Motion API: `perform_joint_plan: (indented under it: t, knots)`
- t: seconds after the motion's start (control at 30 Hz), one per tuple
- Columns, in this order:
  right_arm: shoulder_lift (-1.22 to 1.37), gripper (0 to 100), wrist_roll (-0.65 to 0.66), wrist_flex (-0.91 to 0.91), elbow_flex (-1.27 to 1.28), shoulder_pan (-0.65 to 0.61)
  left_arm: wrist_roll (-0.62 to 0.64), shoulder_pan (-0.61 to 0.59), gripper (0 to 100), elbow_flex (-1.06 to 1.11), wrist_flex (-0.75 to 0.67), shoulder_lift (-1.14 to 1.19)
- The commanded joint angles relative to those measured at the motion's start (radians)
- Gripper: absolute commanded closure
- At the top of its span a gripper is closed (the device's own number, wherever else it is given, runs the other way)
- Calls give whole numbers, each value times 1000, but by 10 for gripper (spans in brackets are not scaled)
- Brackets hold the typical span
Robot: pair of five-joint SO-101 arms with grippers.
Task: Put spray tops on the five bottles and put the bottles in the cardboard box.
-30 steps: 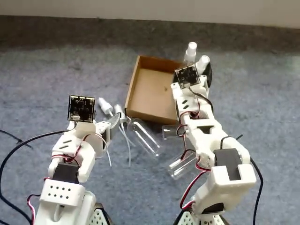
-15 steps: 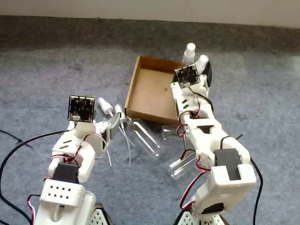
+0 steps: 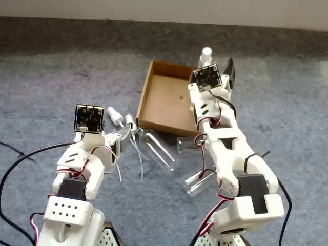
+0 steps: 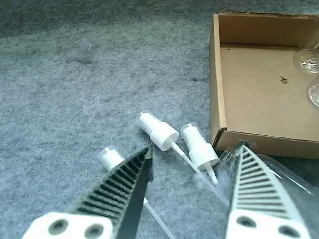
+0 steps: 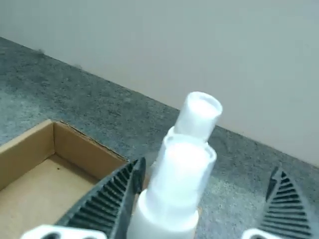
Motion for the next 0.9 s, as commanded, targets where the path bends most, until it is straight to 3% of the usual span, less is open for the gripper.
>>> perform_joint_plan:
  t: [0.0, 0.3, 0.47, 0.87]
  knots:
    - [-56, 666, 9, 5, -48, -1, 0, 18, 752, -5, -20, -13]
    - [-117, 666, 9, 27, -50, -1, 0, 18, 752, -4, -20, -13]
    - [-237, 666, -8, 222, -114, -2, 0, 18, 752, -4, -20, -13]
    - [-493, 666, -272, 739, -374, -8, 0, 13, 752, -4, -20, -15]
